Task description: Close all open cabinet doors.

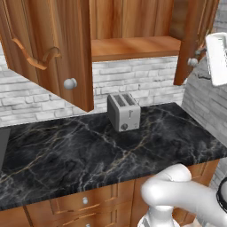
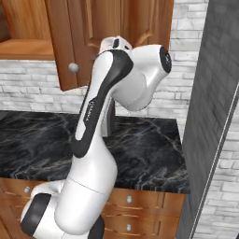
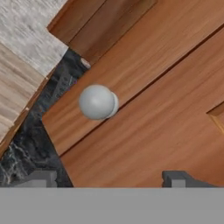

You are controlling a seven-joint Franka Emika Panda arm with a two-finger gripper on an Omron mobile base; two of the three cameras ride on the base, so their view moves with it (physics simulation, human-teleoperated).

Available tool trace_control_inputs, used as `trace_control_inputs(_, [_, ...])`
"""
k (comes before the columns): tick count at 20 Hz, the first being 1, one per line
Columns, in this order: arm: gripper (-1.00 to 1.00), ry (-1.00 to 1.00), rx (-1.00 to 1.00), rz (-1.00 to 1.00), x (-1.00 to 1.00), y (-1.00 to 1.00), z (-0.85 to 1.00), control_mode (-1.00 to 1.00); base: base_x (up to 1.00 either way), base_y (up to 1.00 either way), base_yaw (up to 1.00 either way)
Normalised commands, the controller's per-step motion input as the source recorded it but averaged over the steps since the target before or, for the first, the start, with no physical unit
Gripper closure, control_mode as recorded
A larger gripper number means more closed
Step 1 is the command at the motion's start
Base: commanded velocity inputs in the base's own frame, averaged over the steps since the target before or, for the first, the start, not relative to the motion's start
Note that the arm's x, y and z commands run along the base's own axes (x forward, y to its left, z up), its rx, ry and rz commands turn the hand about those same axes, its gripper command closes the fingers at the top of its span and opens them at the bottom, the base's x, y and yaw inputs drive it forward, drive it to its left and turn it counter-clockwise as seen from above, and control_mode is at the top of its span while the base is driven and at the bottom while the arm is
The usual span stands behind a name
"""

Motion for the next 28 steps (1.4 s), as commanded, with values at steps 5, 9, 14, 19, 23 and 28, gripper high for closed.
trace_control_inputs(5, [-1.00, -0.02, -0.12, -0.34, 0.64, 0.61, 0.00, -1.00, 0.00, 0.00, 0.00])
trace_control_inputs(9, [-1.00, -0.01, -0.13, -0.36, 0.66, 0.43, -0.05, -1.00, 0.00, 0.00, 0.00])
trace_control_inputs(14, [-1.00, -0.01, -0.11, -0.33, 0.68, 0.21, -0.03, -1.00, 0.00, 0.00, 0.00])
trace_control_inputs(19, [-1.00, 0.00, -0.08, -0.30, 0.69, 0.11, 0.00, -1.00, 0.00, 0.00, 0.00])
trace_control_inputs(23, [-1.00, -0.01, -0.07, -0.28, 0.67, 0.05, -0.01, -1.00, 0.00, 0.00, 0.00])
trace_control_inputs(28, [-1.00, -0.01, -0.06, -0.20, 0.60, 0.00, -0.02, -1.00, 0.00, 0.00, 0.00])
